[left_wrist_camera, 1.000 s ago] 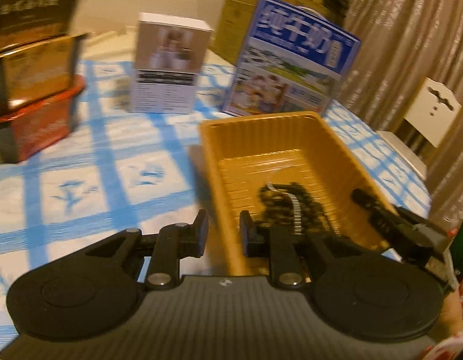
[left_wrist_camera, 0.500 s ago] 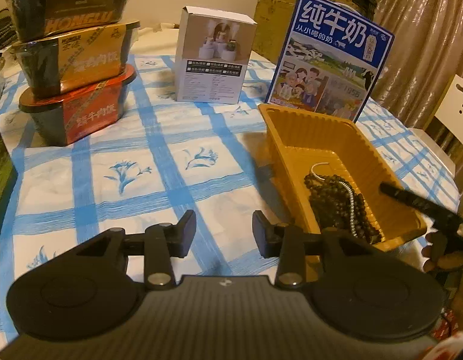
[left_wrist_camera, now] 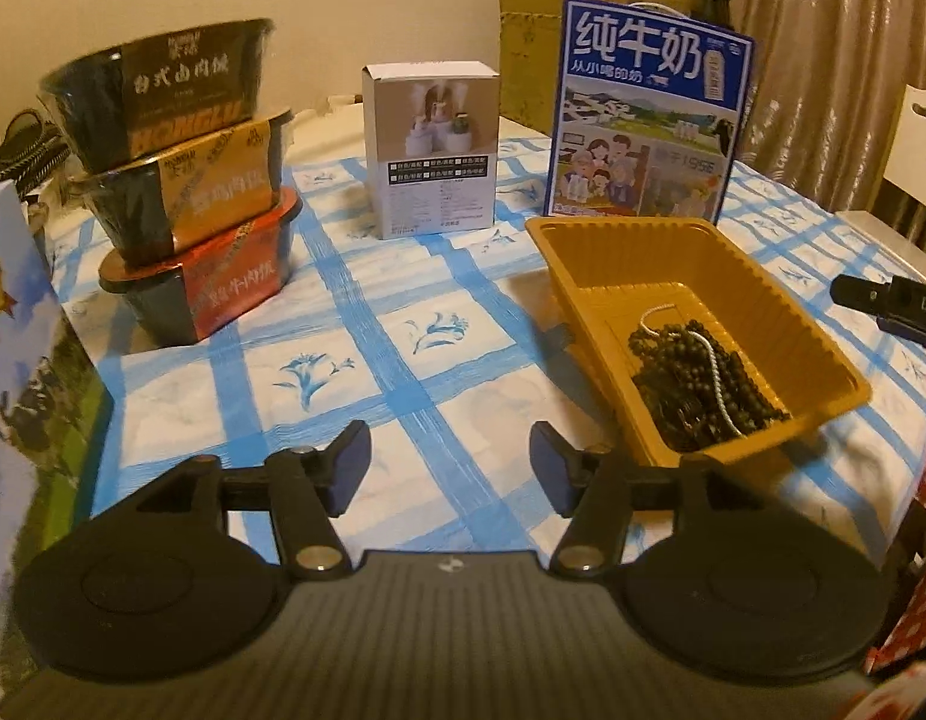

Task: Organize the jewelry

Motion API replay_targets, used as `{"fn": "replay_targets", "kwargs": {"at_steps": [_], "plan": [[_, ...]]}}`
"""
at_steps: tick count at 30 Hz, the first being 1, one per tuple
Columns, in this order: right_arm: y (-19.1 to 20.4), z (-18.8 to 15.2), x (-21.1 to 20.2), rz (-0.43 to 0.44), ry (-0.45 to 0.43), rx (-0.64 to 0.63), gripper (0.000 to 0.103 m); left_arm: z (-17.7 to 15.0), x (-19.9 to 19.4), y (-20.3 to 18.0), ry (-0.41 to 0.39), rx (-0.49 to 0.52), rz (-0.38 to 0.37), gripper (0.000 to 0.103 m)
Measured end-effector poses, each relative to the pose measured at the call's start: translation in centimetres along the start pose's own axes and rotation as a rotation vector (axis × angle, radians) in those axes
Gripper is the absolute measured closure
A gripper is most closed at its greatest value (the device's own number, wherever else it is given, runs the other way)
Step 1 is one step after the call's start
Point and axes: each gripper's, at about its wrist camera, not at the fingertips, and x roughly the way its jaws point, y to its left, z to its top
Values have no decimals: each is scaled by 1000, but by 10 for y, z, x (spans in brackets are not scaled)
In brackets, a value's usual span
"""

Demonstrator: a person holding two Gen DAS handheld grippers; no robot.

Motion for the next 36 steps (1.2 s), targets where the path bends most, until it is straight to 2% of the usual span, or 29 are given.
{"fn": "replay_targets", "kwargs": {"at_steps": [4,8,17,26,36], "plan": [[35,-15,-19,11,94,-98,22,-5,-21,1,-2,2,-12,39],[60,-34,-35,49,199,-105,22,-13,-42,3,-2,3,-38,37],[101,-55,-78,94,303,-115,22,-32,-85,19,19,-43,-43,37],[138,-64,-121,137,307,-188,22,-54,-131,30,19,-87,-27,35],[148,-72,-146,173,310,-197,22,-70,-158,26,29,-62,-24,35]]}}
